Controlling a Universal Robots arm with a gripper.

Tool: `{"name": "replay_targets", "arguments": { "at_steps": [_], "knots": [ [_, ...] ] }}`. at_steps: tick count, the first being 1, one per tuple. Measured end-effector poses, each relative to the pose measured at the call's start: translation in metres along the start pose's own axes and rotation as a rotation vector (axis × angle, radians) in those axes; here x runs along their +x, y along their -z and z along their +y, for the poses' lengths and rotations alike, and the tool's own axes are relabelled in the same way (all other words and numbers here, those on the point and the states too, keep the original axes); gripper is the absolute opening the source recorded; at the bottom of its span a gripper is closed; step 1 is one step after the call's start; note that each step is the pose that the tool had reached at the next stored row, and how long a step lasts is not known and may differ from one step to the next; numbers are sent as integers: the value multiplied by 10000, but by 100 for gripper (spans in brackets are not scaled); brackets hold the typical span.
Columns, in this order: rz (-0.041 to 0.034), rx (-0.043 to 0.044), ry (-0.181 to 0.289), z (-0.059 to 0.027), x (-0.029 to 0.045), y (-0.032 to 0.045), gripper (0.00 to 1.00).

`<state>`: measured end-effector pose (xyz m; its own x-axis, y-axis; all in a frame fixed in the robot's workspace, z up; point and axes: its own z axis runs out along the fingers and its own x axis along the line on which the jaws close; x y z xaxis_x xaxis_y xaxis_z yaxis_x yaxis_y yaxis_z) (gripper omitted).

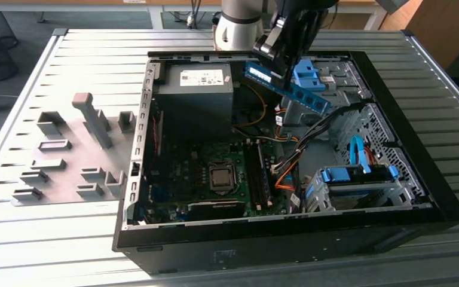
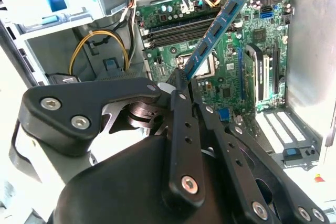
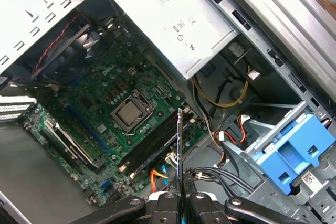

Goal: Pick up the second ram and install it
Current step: 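Insert the second ram into the second slot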

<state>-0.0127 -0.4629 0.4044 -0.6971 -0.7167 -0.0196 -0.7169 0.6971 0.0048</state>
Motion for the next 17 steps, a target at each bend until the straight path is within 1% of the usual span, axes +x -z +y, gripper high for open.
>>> {"name": "replay_targets", "arguments": {
  "at_steps": [3,6,17],
  "knots": [
    [-1,4,-202,0,0,-2,14],
    [0,14,-538,0,0,-8,14],
    [-5,55,-2501,0,1,-40,14]
  ]
}}
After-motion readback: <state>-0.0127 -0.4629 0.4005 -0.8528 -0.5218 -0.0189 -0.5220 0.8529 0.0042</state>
